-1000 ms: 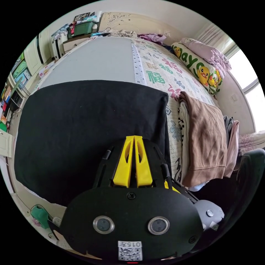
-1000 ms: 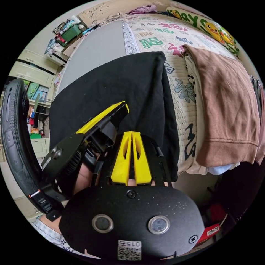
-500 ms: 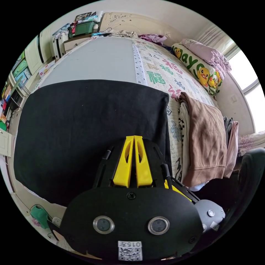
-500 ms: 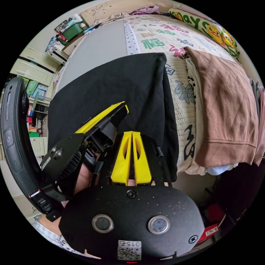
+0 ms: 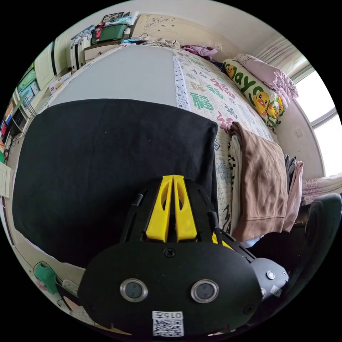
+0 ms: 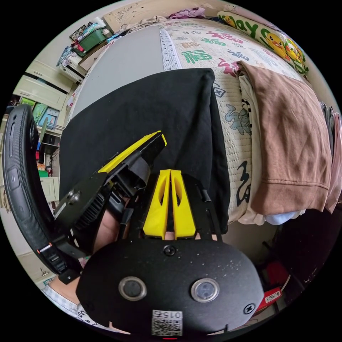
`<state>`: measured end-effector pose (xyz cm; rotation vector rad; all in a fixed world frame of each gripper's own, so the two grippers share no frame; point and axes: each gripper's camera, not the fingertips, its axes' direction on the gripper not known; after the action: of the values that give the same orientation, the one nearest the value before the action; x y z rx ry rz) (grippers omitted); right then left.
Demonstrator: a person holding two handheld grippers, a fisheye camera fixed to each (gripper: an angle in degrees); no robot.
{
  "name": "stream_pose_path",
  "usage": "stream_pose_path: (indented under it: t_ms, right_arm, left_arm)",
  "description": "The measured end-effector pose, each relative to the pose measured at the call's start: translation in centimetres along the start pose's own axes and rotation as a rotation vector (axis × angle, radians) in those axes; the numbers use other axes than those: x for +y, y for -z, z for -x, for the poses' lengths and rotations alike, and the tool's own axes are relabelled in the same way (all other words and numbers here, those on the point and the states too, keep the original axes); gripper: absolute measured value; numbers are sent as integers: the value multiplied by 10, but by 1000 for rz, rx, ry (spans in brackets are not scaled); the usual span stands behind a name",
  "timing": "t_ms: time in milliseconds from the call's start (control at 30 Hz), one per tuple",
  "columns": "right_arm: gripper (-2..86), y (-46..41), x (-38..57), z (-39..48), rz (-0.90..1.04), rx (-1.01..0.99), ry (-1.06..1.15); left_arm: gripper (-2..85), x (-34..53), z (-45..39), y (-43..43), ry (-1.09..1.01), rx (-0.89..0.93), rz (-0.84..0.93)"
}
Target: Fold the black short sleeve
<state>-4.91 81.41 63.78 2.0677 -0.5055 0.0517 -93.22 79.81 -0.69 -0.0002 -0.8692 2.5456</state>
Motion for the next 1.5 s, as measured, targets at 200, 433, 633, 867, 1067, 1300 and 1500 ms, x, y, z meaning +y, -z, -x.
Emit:
stream_pose_path:
  t_ms: [200, 433, 633, 867, 1067, 1300, 1500]
  right_arm:
    - [-9, 2, 4, -7, 4, 1, -12]
    - [-9, 4, 12, -22, -5, -37, -44]
    - [-9, 5, 17, -28, 10, -6, -49]
    - [-9, 8, 25, -36, 24, 50, -37]
    - [-9, 10, 38, -85, -12, -196, -19]
    - [-6, 18, 64, -134, -82, -529, 58]
    - [68, 54, 146, -197, -367, -380, -68]
  left_arm:
    - [-3, -3, 12, -8, 0, 24, 3]
    - [-3, -10, 20, -20, -11, 26, -4]
    - [-3, -22, 26, -34, -50, 31, -2]
    - [-2, -24, 68, -36, -188, 158, -79]
    - [1, -20, 92, -6, -561, 295, -300]
    - [45, -69, 66, -12, -784, 373, -458]
    - [84, -169, 4, -63, -818, 278, -354]
